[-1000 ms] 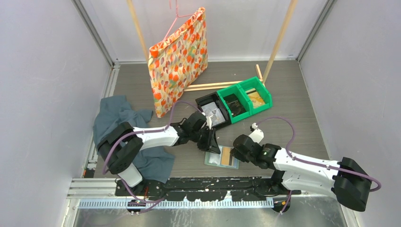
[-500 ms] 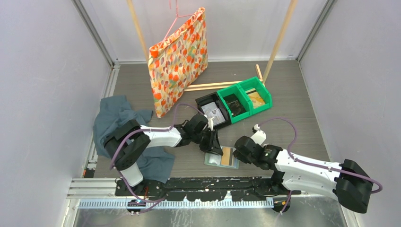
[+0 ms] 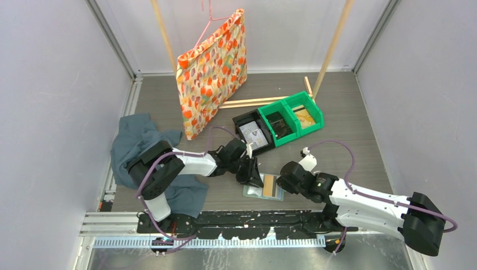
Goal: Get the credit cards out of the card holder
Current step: Remove the credit card from the card holder.
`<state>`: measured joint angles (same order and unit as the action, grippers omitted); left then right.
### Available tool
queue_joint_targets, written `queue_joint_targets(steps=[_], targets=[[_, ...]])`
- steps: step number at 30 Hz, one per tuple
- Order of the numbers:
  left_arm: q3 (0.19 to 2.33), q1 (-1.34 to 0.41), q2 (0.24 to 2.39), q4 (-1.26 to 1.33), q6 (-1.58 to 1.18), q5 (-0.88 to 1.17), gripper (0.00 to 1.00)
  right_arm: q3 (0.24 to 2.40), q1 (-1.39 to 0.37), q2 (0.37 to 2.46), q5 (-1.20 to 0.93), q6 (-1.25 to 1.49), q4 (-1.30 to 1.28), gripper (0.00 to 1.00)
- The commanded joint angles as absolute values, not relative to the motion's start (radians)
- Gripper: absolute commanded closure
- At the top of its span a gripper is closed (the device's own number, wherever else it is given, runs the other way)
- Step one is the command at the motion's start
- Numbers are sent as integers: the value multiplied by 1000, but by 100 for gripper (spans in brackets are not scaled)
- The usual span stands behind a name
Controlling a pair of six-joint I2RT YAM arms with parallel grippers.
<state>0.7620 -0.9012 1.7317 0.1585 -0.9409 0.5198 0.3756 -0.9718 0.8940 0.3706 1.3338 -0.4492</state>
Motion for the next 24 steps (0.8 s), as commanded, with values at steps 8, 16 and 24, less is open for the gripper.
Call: queue_joint_targets(steps=[8, 16, 24], targets=[[753, -904, 1738, 219, -950, 529, 70, 337, -977, 954, 349, 1348, -361, 78], [743, -904, 1747, 229, -952, 528, 70, 339, -985, 982, 331, 1347, -312, 78], [737, -904, 1753, 249, -963, 523, 71, 334, -993, 1015, 318, 1354, -284, 79]])
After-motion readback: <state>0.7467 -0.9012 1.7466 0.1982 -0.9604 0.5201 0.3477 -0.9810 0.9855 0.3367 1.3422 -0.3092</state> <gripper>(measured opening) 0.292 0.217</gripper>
